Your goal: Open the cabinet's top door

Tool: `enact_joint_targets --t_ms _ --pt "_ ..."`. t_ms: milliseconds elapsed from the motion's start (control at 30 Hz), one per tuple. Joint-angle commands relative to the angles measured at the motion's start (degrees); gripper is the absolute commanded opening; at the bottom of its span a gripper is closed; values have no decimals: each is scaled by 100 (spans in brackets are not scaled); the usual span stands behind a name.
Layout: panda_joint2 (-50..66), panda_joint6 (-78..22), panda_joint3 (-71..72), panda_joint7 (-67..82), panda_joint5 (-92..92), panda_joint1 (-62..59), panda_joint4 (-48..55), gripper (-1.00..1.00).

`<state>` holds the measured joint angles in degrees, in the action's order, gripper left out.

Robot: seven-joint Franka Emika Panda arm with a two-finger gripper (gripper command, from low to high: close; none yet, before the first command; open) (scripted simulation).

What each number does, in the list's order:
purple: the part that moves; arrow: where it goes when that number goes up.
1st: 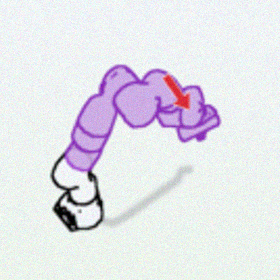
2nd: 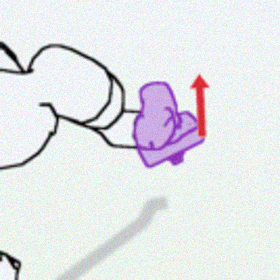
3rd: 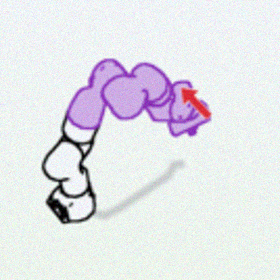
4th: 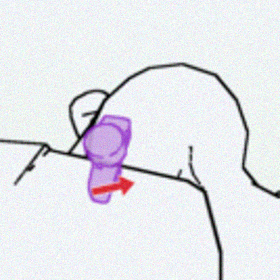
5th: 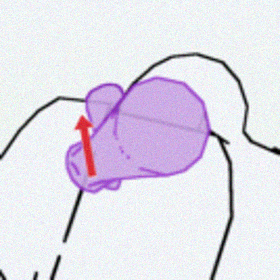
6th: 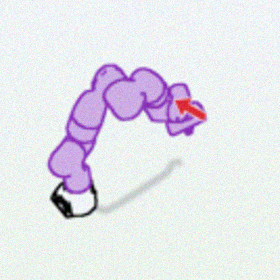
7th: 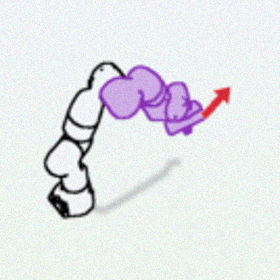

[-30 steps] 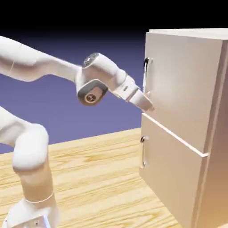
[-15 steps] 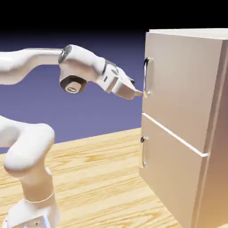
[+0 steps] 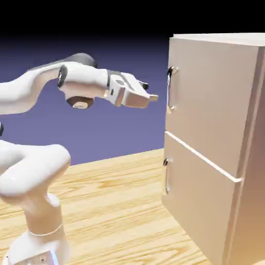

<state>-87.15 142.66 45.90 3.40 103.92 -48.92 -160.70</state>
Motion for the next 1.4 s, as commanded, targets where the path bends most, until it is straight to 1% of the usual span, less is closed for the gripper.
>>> enact_joint_targets --t_ms 0,333,367,533,567,600,633,800,933,1167,1367 --pt "-131 -75 110 110 250 -119 1 0" --pt "-1385 -797 1167 1166 2642 -1261 8 0" --pt "-1386 -797 1167 1166 2643 -1261 8 0" --pt "-1379 -1159 1484 1127 3292 -2309 666 0" --pt "-1379 -1160 1485 1127 3294 -2312 667 0" --pt "-1379 -1160 1485 1127 3294 -2312 667 -100" --pt "-1379 -1160 1485 1127 3294 -2312 667 -100" --pt "-1386 -2376 712 1824 3102 -1767 -321 -100" --pt "-1385 -3372 -59 2229 2688 -1675 -886 -100" --pt "-1365 -5117 -1238 2626 1989 -2296 -1384 -100" --pt "-597 -6451 -2461 3375 916 -2861 -1440 -100"
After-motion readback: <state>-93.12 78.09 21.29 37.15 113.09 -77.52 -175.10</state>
